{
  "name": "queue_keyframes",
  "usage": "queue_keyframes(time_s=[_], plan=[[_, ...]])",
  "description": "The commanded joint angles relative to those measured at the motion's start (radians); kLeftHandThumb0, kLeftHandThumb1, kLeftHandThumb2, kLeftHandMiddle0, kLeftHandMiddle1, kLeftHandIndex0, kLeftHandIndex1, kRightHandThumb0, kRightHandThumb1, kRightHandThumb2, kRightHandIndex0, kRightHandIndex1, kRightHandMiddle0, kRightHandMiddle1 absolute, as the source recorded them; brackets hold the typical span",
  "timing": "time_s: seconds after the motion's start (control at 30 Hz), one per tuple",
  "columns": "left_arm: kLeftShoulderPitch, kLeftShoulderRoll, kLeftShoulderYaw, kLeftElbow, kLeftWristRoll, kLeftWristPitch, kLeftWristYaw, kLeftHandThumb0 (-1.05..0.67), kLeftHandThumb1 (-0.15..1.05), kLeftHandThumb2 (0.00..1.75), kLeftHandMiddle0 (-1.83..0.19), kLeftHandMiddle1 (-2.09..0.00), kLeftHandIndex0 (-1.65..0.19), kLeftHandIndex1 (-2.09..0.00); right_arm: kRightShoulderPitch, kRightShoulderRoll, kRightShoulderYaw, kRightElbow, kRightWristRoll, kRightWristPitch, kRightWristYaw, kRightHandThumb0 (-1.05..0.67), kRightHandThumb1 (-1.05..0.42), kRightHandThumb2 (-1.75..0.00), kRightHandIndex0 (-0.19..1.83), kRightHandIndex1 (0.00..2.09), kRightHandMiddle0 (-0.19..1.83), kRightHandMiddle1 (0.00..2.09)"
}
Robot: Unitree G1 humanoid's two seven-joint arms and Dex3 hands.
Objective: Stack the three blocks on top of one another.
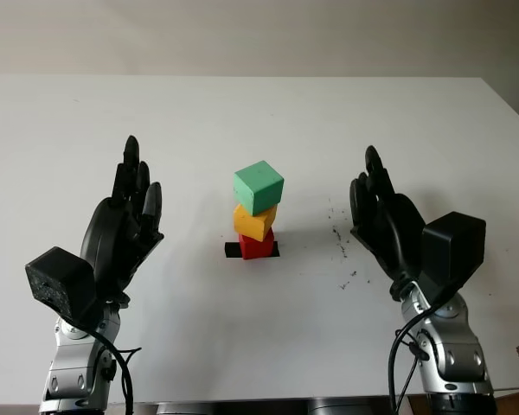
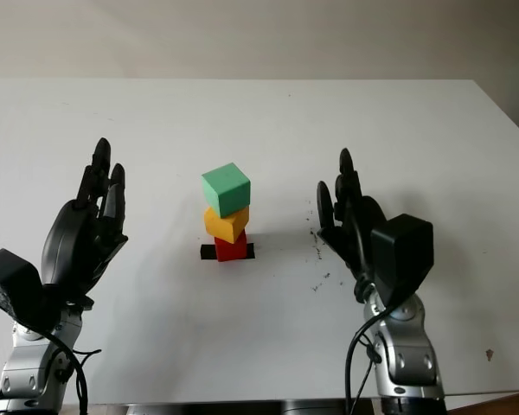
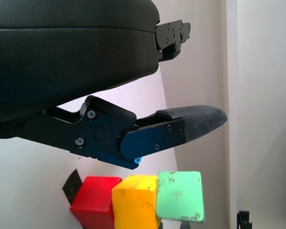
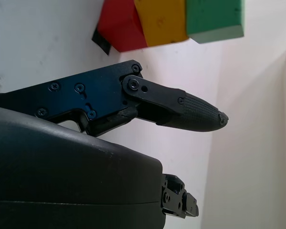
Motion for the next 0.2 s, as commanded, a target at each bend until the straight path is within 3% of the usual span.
queue_keyframes(time_s=[0.0,0.17], plan=[[0.002,-0.001,-0.008,-0.001,0.009,-0.015,-0.002,-0.75,1.05,0.67,0.19,0.00,0.19,0.00,0.017,0.004,0.007,-0.028,0.004,-0.013,0.002,-0.68,-1.05,-0.74,-0.19,0.00,-0.19,0.00],[0.020,-0.012,-0.018,-0.015,0.006,-0.015,0.004,-0.74,1.05,0.66,0.19,0.00,0.19,0.00,0.026,0.016,0.015,-0.051,0.013,0.009,-0.007,-0.70,-1.05,-0.74,-0.19,0.00,-0.19,0.00]])
